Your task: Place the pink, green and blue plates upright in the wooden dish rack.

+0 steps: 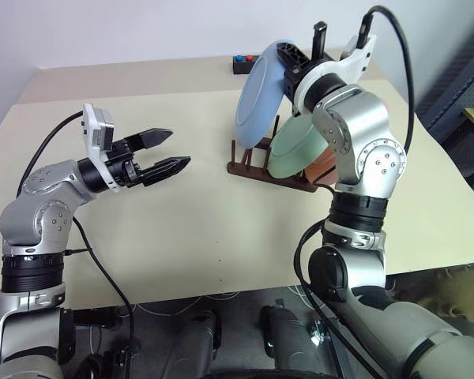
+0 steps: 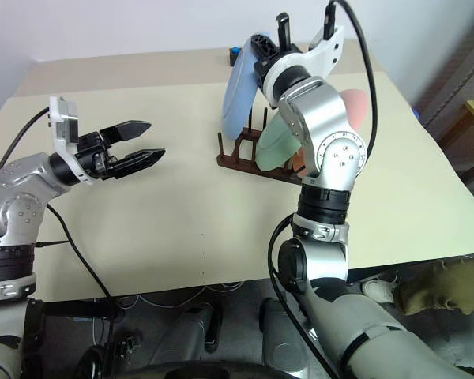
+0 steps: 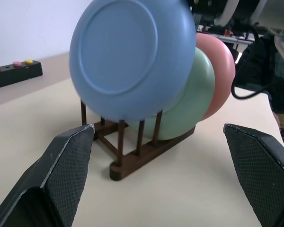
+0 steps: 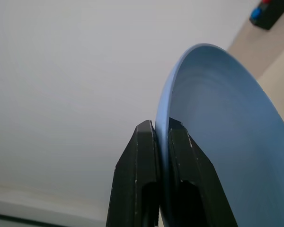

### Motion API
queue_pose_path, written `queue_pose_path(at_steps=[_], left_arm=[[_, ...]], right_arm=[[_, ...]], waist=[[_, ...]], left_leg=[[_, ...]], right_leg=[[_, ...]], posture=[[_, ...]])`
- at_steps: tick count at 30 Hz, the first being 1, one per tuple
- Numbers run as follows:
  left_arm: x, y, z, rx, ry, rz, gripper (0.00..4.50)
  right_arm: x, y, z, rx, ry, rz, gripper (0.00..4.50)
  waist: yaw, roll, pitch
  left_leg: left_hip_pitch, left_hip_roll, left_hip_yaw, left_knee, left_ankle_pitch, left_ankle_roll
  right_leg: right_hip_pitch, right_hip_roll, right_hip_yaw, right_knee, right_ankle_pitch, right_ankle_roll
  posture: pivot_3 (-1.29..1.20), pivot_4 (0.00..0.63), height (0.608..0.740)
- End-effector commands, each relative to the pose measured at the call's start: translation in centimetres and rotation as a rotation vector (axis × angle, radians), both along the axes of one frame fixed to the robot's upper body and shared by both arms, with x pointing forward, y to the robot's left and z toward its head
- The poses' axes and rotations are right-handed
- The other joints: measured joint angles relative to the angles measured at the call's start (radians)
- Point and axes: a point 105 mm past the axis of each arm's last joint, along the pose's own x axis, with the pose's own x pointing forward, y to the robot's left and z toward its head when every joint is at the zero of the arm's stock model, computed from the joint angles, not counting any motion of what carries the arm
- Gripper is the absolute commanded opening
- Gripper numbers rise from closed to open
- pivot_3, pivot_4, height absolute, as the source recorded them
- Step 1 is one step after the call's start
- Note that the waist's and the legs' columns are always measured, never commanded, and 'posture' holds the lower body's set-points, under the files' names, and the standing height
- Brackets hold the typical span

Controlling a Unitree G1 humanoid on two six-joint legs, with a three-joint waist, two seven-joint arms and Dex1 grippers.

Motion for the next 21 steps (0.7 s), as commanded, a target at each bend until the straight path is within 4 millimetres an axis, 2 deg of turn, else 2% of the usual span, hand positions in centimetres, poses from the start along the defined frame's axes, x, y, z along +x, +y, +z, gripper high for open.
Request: queue_pose_path(at_steps=[1, 7, 13, 21], left_arm=[[-0.2, -0.1, 1.3, 0.004, -0.054, -0.005, 4.49], [-0.2, -0.2, 1.2, 0.003, -0.046, -0.01, 4.49], [-0.1, -0.2, 1.2, 0.006, -0.04, -0.011, 4.49], [-0.1, -0.2, 1.2, 0.006, -0.037, -0.009, 4.49]], right_arm=[[-1.8, -0.4, 3.6, 0.032, -0.107, -0.007, 0.0], [-2.1, -0.3, 4.2, 0.053, -0.108, -0.016, 0.0], [-1.4, -0.1, 2.2, 0.083, -0.017, -0.021, 0.0], [-1.0, 0.0, 0.8, 0.069, 0.043, -0.038, 0.0]], waist=[[0.0, 0.0, 0.0], [-0.001, 0.0, 0.0], [-0.001, 0.0, 0.0], [-0.001, 0.0, 0.0]], left_leg=[[0.0, 0.0, 0.0, 0.0, 0.0, 0.0], [0.0, 0.0, 0.0, 0.0, 0.0, 0.0], [0.0, 0.0, 0.0, 0.0, 0.0, 0.0], [0.0, 0.0, 0.0, 0.0, 0.0, 0.0]], right_leg=[[0.0, 0.0, 0.0, 0.0, 0.0, 0.0], [0.0, 0.0, 0.0, 0.0, 0.0, 0.0], [0.0, 0.0, 0.0, 0.0, 0.0, 0.0], [0.0, 0.0, 0.0, 0.0, 0.0, 0.0]], posture=[[0.0, 0.15, 0.74], [0.0, 0.15, 0.74], [0.0, 0.15, 0.74], [0.0, 0.15, 0.74]])
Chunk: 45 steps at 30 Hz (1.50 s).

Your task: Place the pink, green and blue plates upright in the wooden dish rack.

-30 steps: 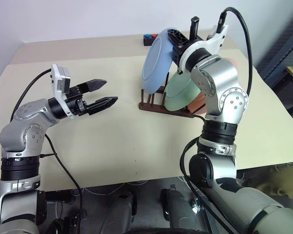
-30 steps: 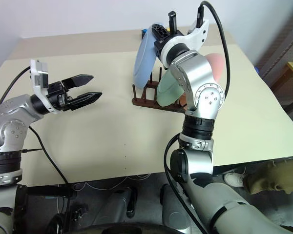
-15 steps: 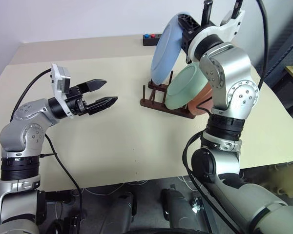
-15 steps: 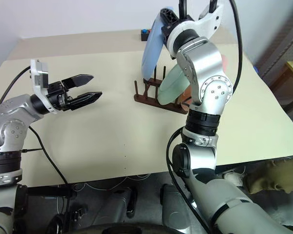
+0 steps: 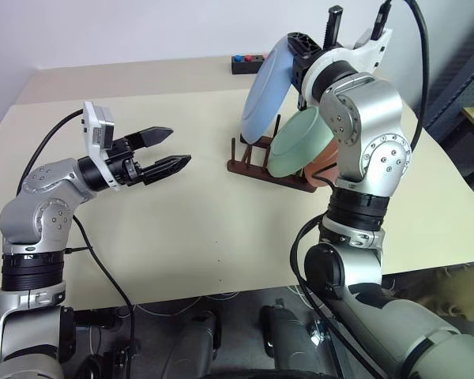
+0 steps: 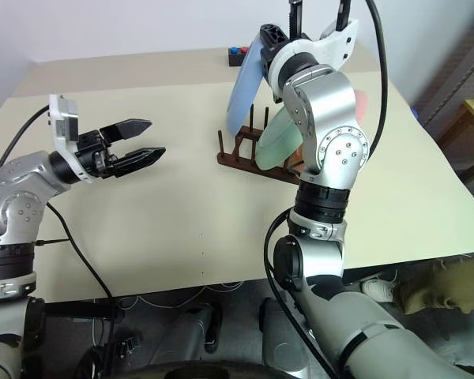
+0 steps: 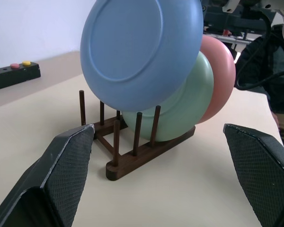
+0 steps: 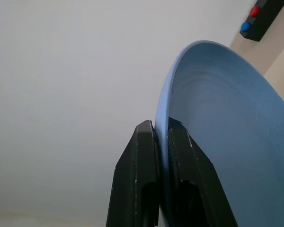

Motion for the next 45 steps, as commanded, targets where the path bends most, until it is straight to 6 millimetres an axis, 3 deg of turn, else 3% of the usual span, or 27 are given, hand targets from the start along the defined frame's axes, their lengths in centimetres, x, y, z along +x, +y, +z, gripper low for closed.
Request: queue_pose_path(at_steps=[1, 7, 12, 18, 21, 28, 33, 40, 45], left_arm=[[-0.2, -0.1, 1.0, 0.005, -0.035, -0.007, 4.49], [-0.1, -0.1, 1.0, 0.008, -0.035, -0.003, 4.49], [0.0, -0.2, 0.9, 0.018, -0.036, 0.002, 4.49], [0.1, -0.2, 0.8, 0.025, -0.035, 0.009, 4.49], [0.1, -0.2, 0.7, 0.027, -0.035, 0.014, 4.5], [0.1, -0.3, 0.7, 0.022, -0.033, 0.012, 4.5], [0.0, -0.3, 0.6, 0.02, -0.03, 0.008, 4.5], [0.0, -0.3, 0.7, 0.016, -0.029, 0.003, 4.5], [0.1, -0.3, 0.7, 0.017, -0.03, 0.005, 4.5]], right_arm=[[-0.6, 0.3, 0.7, -0.001, -0.03, 0.001, 0.0], [-0.2, 0.2, 0.1, -0.015, -0.019, -0.018, 0.0], [1.3, 1.1, -4.2, -0.072, 0.075, 0.003, 0.0], [1.2, 1.4, -3.2, -0.142, -0.001, 0.008, 0.0], [1.2, 1.5, -2.5, -0.149, -0.047, 0.012, 1.08], [1.3, 1.2, -1.9, -0.2, -0.069, -0.015, 4.43], [0.9, 1.1, -0.4, -0.323, -0.184, -0.03, 4.43], [0.1, 0.9, 1.5, -0.64, -0.391, -0.111, 4.43], [0.4, 0.9, 0.5, -0.605, -0.347, -0.081, 4.43]], waist=[[0.0, 0.0, 0.0], [0.0, 0.0, 0.0], [0.0, 0.0, 0.0], [0.0, 0.001, 0.0], [0.0, 0.001, 0.0], [0.0, 0.001, 0.0], [0.001, 0.001, 0.0], [0.0, 0.001, 0.0], [0.0, 0.001, 0.0]], left_leg=[[0.0, 0.0, 0.0, 0.0, 0.0, 0.0], [0.0, 0.0, 0.0, 0.0, 0.0, 0.0], [0.0, 0.0, 0.0, 0.0, 0.0, 0.0], [0.0, 0.0, 0.0, 0.0, 0.0, 0.0], [0.0, 0.0, 0.0, 0.0, 0.0, 0.0], [0.0, 0.0, 0.0, 0.0, 0.0, 0.0], [0.0, 0.0, 0.0, 0.0, 0.0, 0.0], [0.0, 0.0, 0.001, 0.0, 0.0, 0.0], [0.0, 0.0, 0.001, 0.0, 0.0, 0.0]], right_leg=[[0.0, 0.0, 0.0, 0.0, 0.0, 0.0], [0.0, 0.0, 0.0, 0.0, 0.0, 0.0], [0.0, 0.0, 0.0, 0.0, 0.0, 0.0], [0.0, 0.001, 0.0, 0.0, 0.0, 0.0], [0.0, 0.001, 0.0, 0.0, 0.0, 0.0], [0.0, 0.0, 0.0, 0.0, 0.0, 0.0], [0.0, 0.001, 0.0, 0.0, 0.0, 0.0], [0.0, 0.001, 0.0, 0.0, 0.0, 0.0], [0.0, 0.0, 0.0, 0.0, 0.0, 0.0]], posture=[[0.0, 0.15, 0.74], [0.0, 0.15, 0.74], [0.0, 0.15, 0.74], [0.0, 0.15, 0.74], [0.0, 0.15, 0.74], [0.0, 0.15, 0.74], [0.0, 0.15, 0.74], [0.0, 0.15, 0.74], [0.0, 0.15, 0.74]])
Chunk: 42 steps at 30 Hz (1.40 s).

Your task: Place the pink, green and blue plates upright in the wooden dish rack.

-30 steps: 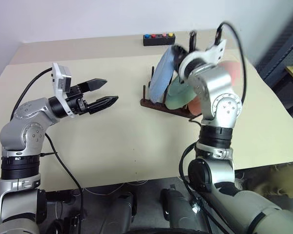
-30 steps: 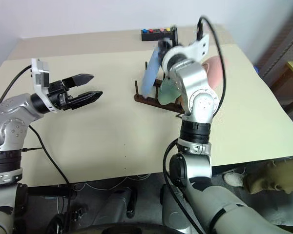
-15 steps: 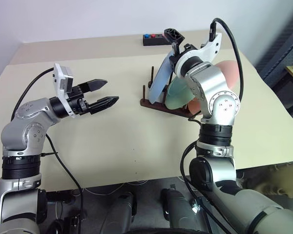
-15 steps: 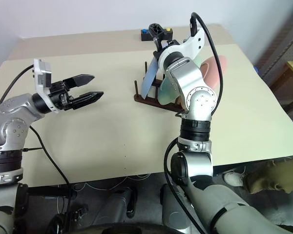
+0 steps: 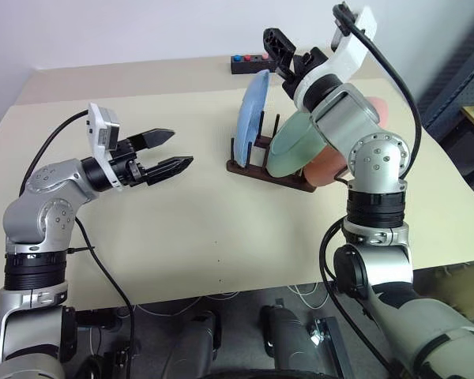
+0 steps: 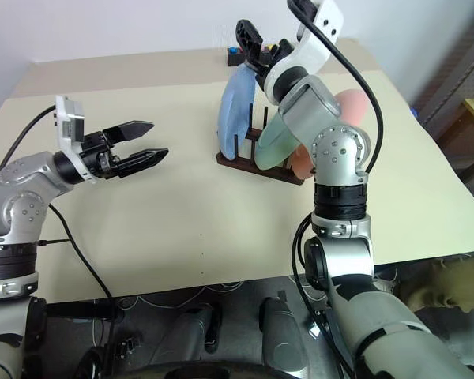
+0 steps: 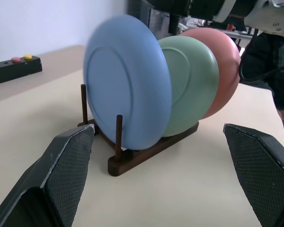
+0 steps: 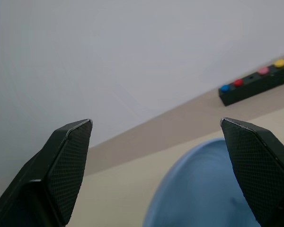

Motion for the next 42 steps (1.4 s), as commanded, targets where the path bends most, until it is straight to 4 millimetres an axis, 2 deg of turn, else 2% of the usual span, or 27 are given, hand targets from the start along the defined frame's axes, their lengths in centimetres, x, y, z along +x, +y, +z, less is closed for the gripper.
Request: queue_pose_path(at_steps=[1, 5, 7, 13, 16, 18, 22, 26, 30, 32, 37, 42], left_arm=[[-0.2, -0.1, 1.1, -0.001, -0.042, -0.009, 4.5], [-0.3, -0.2, 1.1, -0.005, -0.045, -0.014, 4.5], [-0.5, -0.3, 1.1, -0.001, -0.057, -0.024, 4.5], [-1.1, -0.5, 1.5, 0.01, -0.065, -0.078, 4.5], [-1.2, -0.6, 1.5, 0.026, -0.07, -0.086, 4.5], [-1.4, -1.0, 1.6, 0.021, -0.061, -0.111, 4.5], [-2.0, -1.6, 1.3, 0.029, -0.035, -0.163, 4.5], [-2.1, -1.8, 1.2, 0.034, -0.028, -0.186, 4.5], [-1.9, -2.0, 1.1, 0.04, -0.024, -0.2, 4.5], [-1.9, -2.1, 1.1, 0.043, -0.026, -0.207, 4.5], [-1.7, -2.1, 1.2, 0.047, -0.031, -0.21, 4.5], [-1.6, -1.9, 1.1, 0.058, -0.032, -0.203, 4.5]], right_arm=[[-0.7, 0.1, 1.3, -0.008, -0.051, 0.009, 4.43], [-1.5, -1.3, 4.0, -0.019, -0.194, -0.031, 4.43], [-2.4, -1.8, 5.4, -0.086, -0.301, -0.041, 4.43], [-5.2, -2.8, 5.8, -0.291, -0.488, 0.077, 4.43], [-6.5, -3.2, 5.0, -0.401, -0.531, 0.152, 3.1], [-7.8, -3.8, 3.5, -0.54, -0.52, 0.232, 2.22], [-9.8, -5.8, 0.6, -0.766, -0.445, 0.343, 0.13], [-11.7, -7.3, -1.7, -0.901, -0.358, 0.422, 0.05], [-12.7, -8.7, -5.3, -1.104, -0.236, 0.467, 0.05], [-12.0, -9.5, -6.9, -1.221, -0.198, 0.432, 0.05], [-10.6, -11.0, -8.9, -1.421, -0.179, 0.349, 0.05], [-9.0, -11.9, -9.2, -1.579, -0.225, 0.256, 0.05]], waist=[[0.002, 0.0, 0.0], [0.005, 0.0, 0.0], [0.006, 0.0, 0.0], [0.004, 0.0, 0.0], [0.004, 0.0, 0.0], [0.005, 0.0, 0.0], [0.018, 0.0, 0.0], [0.026, 0.0, 0.0], [0.035, 0.0, 0.0], [0.035, 0.0, 0.0], [0.034, 0.0, 0.0], [0.035, 0.0, 0.0]], left_leg=[[0.0, 0.0, 0.0, 0.0, 0.0, 0.0], [0.0, 0.0, 0.0, 0.0, 0.0, 0.0], [0.0, -0.001, 0.0, 0.0, 0.0, 0.0], [0.0, -0.001, 0.0, 0.0, 0.0, 0.0], [0.0, 0.0, 0.0, 0.0, 0.0, 0.0], [0.0, 0.0, 0.0, 0.0, 0.0, 0.0], [-0.001, 0.0, 0.0, 0.001, -0.001, 0.001], [-0.001, 0.0, 0.0, 0.002, -0.001, 0.002], [-0.001, 0.001, 0.0, 0.002, -0.002, 0.003], [-0.001, 0.001, 0.0, 0.003, -0.003, 0.004], [-0.001, 0.001, 0.001, 0.005, -0.003, 0.004], [-0.001, 0.0, 0.001, 0.006, -0.003, 0.004]], right_leg=[[0.0, 0.0, 0.0, 0.0, 0.0, 0.0], [0.0, 0.0, 0.0, 0.0, 0.0, 0.0], [0.0, 0.0, 0.0, -0.001, 0.0, 0.0], [0.0, 0.0, 0.0, -0.001, 0.0, 0.0], [0.001, 0.0, -0.001, -0.001, 0.0, 0.0], [0.001, -0.001, -0.001, -0.002, 0.0, 0.0], [0.003, -0.001, -0.002, -0.005, 0.0, 0.0], [0.005, -0.001, -0.002, -0.008, 0.0, 0.0], [0.007, -0.001, -0.003, -0.012, 0.0, 0.0], [0.009, -0.002, -0.003, -0.015, 0.0, 0.0], [0.009, -0.002, -0.003, -0.016, -0.002, -0.003], [0.009, -0.002, -0.003, -0.016, -0.002, -0.003]], posture=[[0.0, 0.15, 0.74], [0.0, 0.15, 0.74], [0.0, 0.15, 0.74], [0.0, 0.15, 0.74], [0.0, 0.15, 0.74], [0.0, 0.15, 0.74], [0.0, 0.15, 0.74], [0.0, 0.15, 0.74], [0.0, 0.15, 0.74], [0.0, 0.15, 0.74], [0.0, 0.15, 0.74], [0.0, 0.15, 0.74]])
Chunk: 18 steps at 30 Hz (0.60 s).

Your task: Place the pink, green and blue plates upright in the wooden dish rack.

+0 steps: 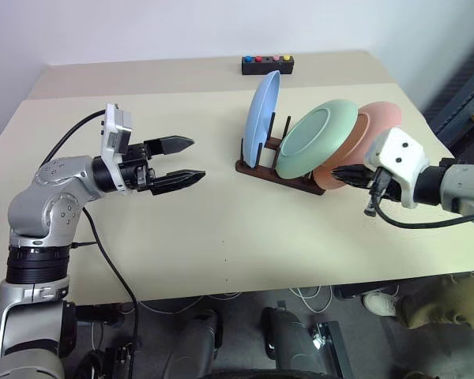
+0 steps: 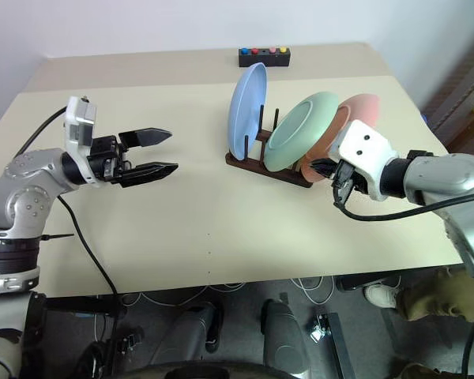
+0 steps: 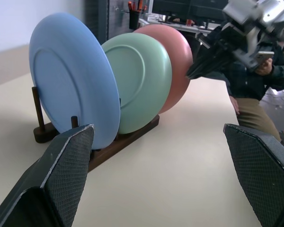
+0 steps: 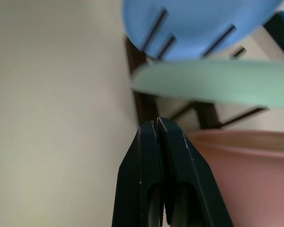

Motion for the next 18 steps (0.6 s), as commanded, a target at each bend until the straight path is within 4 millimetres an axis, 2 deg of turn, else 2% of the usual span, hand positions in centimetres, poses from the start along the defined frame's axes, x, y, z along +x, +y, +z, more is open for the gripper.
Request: queue_pose_path(at_steps=[1, 8, 13, 18], left_arm=[[-0.1, 0.3, 1.0, 0.006, -0.05, 0.006, 4.5], [-0.1, 0.4, 1.0, 0.004, -0.052, 0.016, 4.5], [0.0, 0.4, 0.9, 0.002, -0.052, 0.02, 4.5], [0.1, 0.6, 0.9, -0.006, -0.046, 0.028, 4.5]], right_arm=[[0.9, -0.3, 1.3, -0.098, -0.127, -0.003, 0.05], [2.5, -0.1, 2.2, -0.162, -0.243, 0.0, 0.05], [2.9, 0.9, 3.0, -0.099, -0.264, 0.014, 0.05], [3.5, 3.3, 5.7, -0.034, -0.391, 0.062, 0.05]], waist=[[0.0, 0.0, 0.0], [-0.001, 0.0, 0.0], [0.0, 0.0, 0.0], [-0.003, 0.0, 0.0]], left_leg=[[0.0, 0.0, 0.0, 0.0, 0.0, 0.0], [0.0, 0.0, 0.0, 0.0, 0.0, 0.0], [0.0, 0.0, 0.0, 0.0, 0.0, 0.0], [0.0, 0.0, 0.0, 0.0, 0.0, 0.0]], right_leg=[[0.0, 0.0, 0.0, 0.0, 0.0, 0.0], [0.0, 0.0, 0.0, 0.0, 0.001, 0.003], [0.0, 0.0, 0.0, 0.0, 0.002, 0.003], [0.0, 0.001, 0.0, 0.001, 0.002, 0.003]], posture=[[0.0, 0.15, 0.74], [0.0, 0.15, 0.74], [0.0, 0.15, 0.74], [0.0, 0.15, 0.74]])
